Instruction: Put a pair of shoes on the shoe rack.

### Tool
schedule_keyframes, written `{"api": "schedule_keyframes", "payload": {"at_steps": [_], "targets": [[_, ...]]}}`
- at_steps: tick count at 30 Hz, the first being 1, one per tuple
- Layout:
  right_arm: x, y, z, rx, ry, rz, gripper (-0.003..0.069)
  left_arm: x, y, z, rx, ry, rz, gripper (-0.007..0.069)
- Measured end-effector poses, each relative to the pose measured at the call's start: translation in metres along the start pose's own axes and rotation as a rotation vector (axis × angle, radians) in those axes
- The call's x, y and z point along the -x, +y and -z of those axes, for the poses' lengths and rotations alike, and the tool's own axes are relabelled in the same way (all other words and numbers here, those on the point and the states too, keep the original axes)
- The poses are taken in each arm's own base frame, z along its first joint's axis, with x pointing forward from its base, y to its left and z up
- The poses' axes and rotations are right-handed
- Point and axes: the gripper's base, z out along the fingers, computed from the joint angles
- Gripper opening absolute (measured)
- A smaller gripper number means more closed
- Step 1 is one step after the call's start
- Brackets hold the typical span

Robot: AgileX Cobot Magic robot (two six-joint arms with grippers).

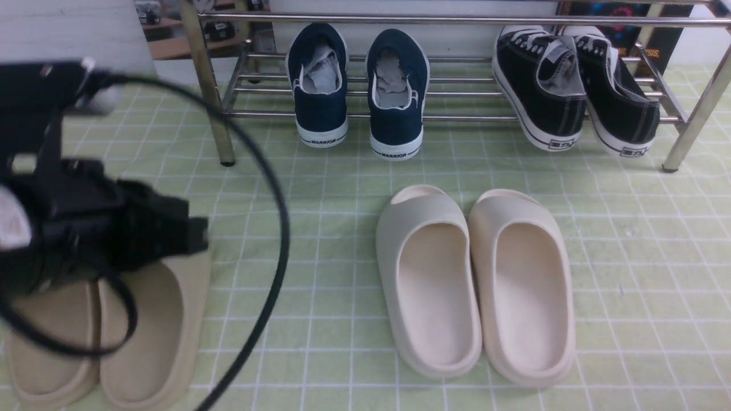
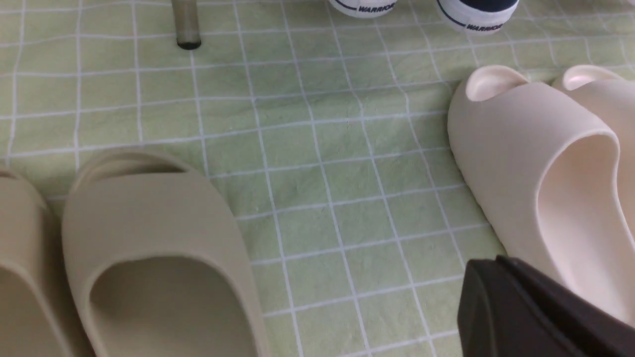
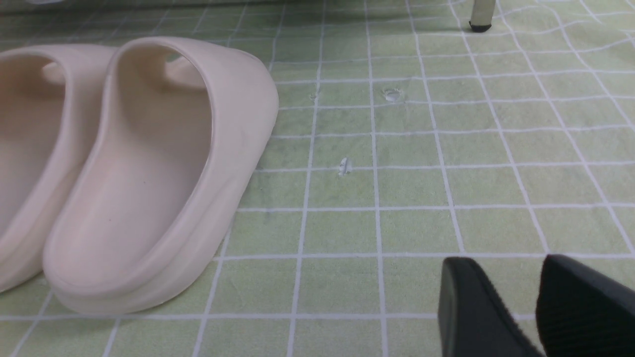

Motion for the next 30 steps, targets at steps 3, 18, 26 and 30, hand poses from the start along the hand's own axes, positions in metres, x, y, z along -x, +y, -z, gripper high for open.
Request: {"api": "schedule_keyframes", "payload": {"at_steps": [3, 18, 26, 30], "targets": [[0.0, 0.0, 0.0, 0.0, 0.0, 0.0, 0.0239, -0.035, 0.009, 0.009, -0.019, -0.068, 0.034, -0.0013], [0.0, 0.0, 0.0, 0.0, 0.0, 0.0, 0.0239, -0.111, 0.027, 0.0, 0.008, 0.035, 0.045, -0.0013], [0.0, 0.0, 0.0, 0.0, 0.0, 0.0, 0.0239, -0.151, 0.038, 0.022, -0.054, -0.223, 0.042, -0.0013], [0.0, 0.0, 0.0, 0.0, 0.0, 0.0, 0.0239, -0.164, 0.046, 0.031, -0.031, -0.406, 0.072, -0.0013]]}}
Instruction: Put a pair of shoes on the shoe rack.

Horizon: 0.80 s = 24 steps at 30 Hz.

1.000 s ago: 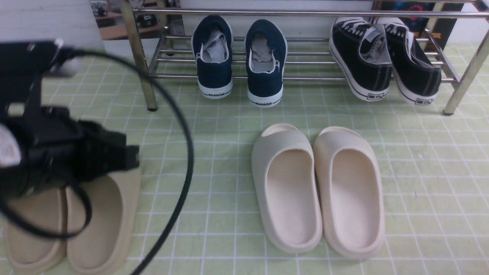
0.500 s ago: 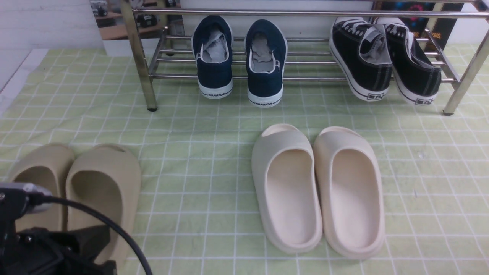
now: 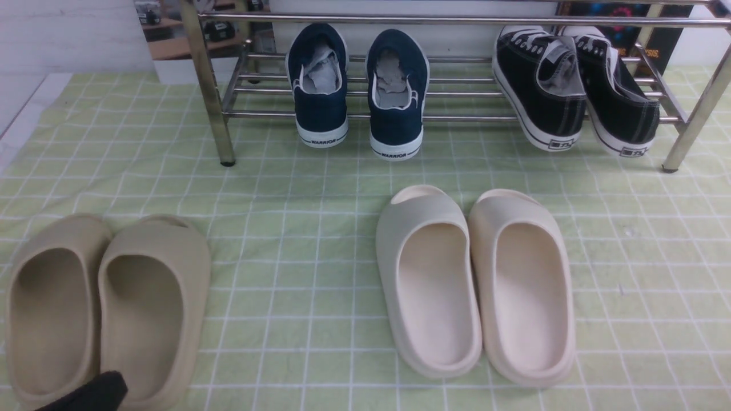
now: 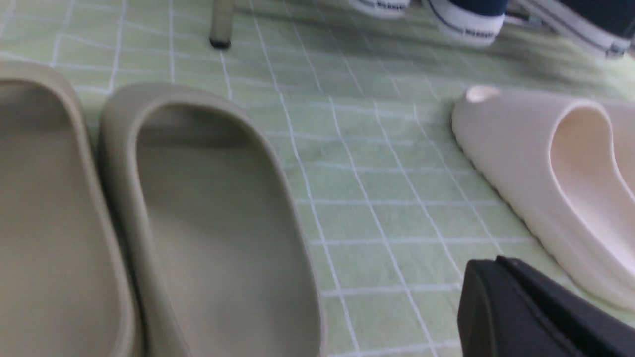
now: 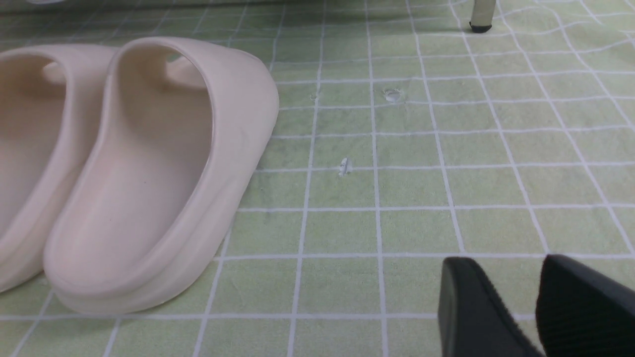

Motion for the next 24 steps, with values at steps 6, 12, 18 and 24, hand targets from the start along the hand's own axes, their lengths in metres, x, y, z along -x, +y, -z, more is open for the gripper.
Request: {"api": "schedule_keyframes", "payload": {"at_steps": [6, 12, 18, 24], "targets": [[0.0, 0.0, 0.0, 0.0, -0.001, 0.0, 0.0239, -0.006, 0.007, 0.003, 0.1, 0.019, -0.004, -0.0013], [0.0, 0.0, 0.0, 0.0, -0.001, 0.0, 0.0239, -0.018, 0.012, 0.005, 0.175, 0.145, -0.016, -0.0013], [0.0, 0.0, 0.0, 0.0, -0.001, 0.0, 0.0239, -0.017, 0.016, 0.006, 0.244, 0.128, -0.014, -0.0013], [0.0, 0.0, 0.0, 0.0, -0.001, 0.0, 0.0239, -0.017, 0.017, 0.006, 0.254, 0.129, -0.049, -0.0013]]}}
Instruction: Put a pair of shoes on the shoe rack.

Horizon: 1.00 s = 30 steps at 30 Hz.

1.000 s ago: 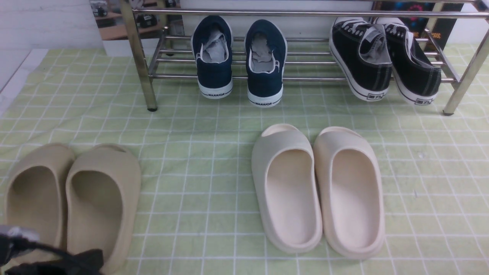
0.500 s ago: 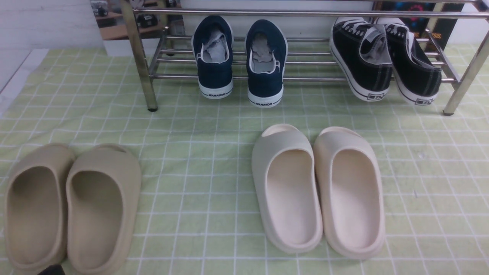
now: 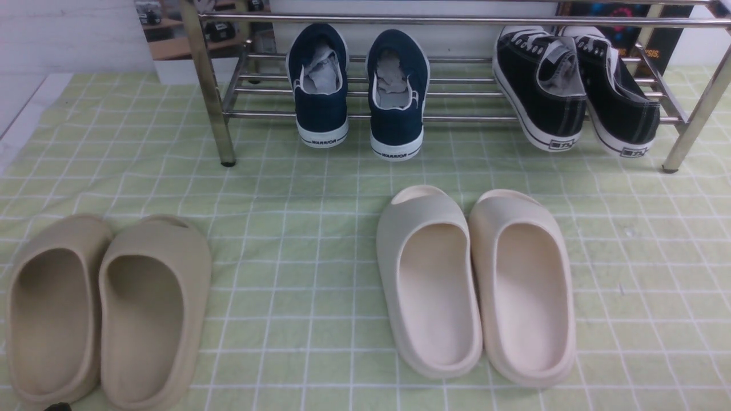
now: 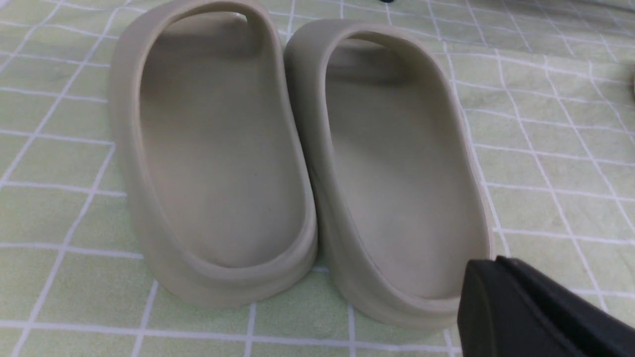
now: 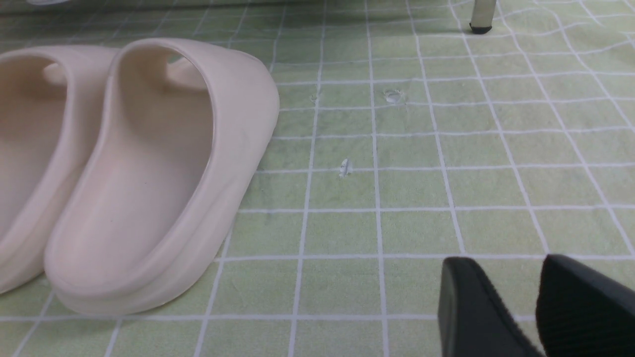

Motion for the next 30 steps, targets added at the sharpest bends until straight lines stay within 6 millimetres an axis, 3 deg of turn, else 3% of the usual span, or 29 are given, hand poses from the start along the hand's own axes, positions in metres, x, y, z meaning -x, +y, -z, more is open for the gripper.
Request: {"api": "schedule_keyframes", "payload": {"at_steps": [30], "targets": [[0.0, 0.0, 0.0, 0.0, 0.0, 0.0, 0.0239, -0.0003, -0.002, 0.0, -0.022, 0.004, 0.015, -0.0013]]}}
